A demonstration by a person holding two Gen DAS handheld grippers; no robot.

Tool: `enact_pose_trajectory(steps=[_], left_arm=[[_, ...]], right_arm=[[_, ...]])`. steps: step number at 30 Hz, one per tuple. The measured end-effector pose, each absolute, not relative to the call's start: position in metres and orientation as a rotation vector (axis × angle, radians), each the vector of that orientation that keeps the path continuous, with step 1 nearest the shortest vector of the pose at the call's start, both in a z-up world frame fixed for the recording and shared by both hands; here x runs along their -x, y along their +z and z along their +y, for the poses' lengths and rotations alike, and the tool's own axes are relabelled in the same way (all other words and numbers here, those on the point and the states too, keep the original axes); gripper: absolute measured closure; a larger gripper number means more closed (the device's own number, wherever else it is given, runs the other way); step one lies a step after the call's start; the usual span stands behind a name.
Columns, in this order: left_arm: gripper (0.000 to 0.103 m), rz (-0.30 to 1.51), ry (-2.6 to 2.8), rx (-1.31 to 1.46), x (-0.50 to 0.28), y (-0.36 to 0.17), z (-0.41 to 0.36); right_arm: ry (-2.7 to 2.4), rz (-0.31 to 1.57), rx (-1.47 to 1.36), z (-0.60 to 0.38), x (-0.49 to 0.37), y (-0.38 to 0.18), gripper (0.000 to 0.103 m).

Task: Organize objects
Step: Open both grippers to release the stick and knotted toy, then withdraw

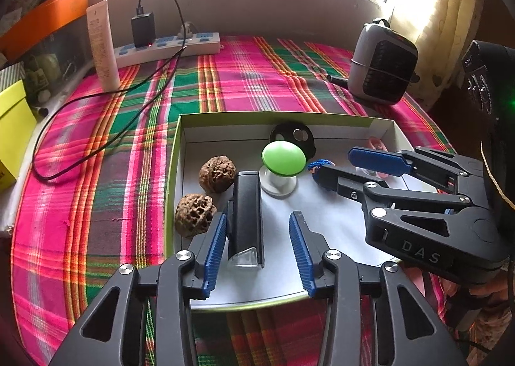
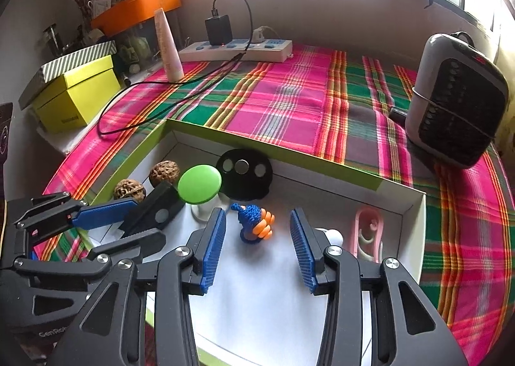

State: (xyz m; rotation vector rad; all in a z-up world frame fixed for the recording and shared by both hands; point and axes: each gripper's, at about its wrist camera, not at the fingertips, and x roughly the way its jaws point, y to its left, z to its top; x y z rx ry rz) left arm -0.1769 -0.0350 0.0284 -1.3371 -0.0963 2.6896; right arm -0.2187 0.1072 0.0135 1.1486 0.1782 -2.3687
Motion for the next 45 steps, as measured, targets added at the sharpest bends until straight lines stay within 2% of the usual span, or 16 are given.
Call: enact_pose_trajectory(steps=[10,45], left_arm=[[0.059,-0.076,2.749,1.289,0.163,0.043,-0.037],[0.059,-0.074,2.74,1.181,0.094,0.055,-0.016]], right_arm=[[-2.401,0.13,-1.112,0.115,0.201,0.027,0.06],[-2.511,-0.02,-1.093,0.156,0.109,0.029,0.06]])
